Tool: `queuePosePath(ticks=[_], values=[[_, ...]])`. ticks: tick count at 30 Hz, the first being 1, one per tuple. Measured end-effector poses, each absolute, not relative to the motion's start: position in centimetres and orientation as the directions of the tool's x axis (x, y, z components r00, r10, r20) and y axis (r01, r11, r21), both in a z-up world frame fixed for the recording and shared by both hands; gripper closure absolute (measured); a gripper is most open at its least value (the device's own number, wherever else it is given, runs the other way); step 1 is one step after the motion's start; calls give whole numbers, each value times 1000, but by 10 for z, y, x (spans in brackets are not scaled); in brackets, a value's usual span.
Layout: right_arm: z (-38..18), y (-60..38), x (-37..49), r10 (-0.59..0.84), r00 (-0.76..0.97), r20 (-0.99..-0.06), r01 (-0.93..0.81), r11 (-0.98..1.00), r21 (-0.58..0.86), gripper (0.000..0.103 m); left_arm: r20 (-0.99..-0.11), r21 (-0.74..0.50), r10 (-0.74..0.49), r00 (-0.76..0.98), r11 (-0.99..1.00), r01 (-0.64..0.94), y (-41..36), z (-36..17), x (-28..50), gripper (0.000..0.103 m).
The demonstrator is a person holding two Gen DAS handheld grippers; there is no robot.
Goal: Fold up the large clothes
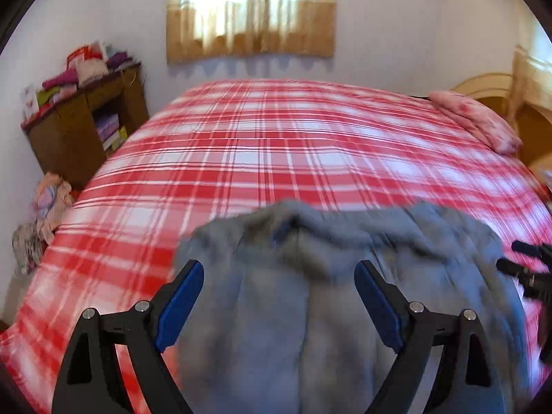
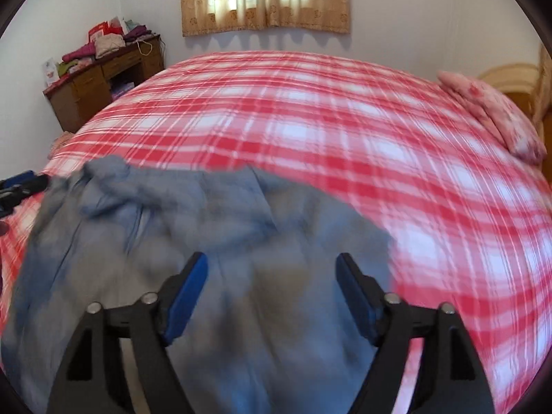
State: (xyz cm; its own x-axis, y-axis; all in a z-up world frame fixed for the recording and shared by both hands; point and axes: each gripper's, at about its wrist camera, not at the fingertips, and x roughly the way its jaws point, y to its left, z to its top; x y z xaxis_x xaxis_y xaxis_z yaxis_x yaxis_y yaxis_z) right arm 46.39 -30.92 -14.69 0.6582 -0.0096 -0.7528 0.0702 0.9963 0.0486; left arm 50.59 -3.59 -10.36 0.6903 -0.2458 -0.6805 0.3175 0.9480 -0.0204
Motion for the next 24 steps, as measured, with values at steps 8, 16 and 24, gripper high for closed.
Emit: queuePosePath(ticks=[8,16,24], values=[[-178,-326,287,18,608,-793,142,981,131,15,-704,114,-155,693,939,325,72,-138,350,13],[-199,-311,191,10,595,-804,222,959,176,14,-787,12,-139,601,971,240,151,-189,275,14],[-213,-285,140,43,602,-797,193,961,198,14,-796,-108,-224,562,966,233,176,-209,228,14]])
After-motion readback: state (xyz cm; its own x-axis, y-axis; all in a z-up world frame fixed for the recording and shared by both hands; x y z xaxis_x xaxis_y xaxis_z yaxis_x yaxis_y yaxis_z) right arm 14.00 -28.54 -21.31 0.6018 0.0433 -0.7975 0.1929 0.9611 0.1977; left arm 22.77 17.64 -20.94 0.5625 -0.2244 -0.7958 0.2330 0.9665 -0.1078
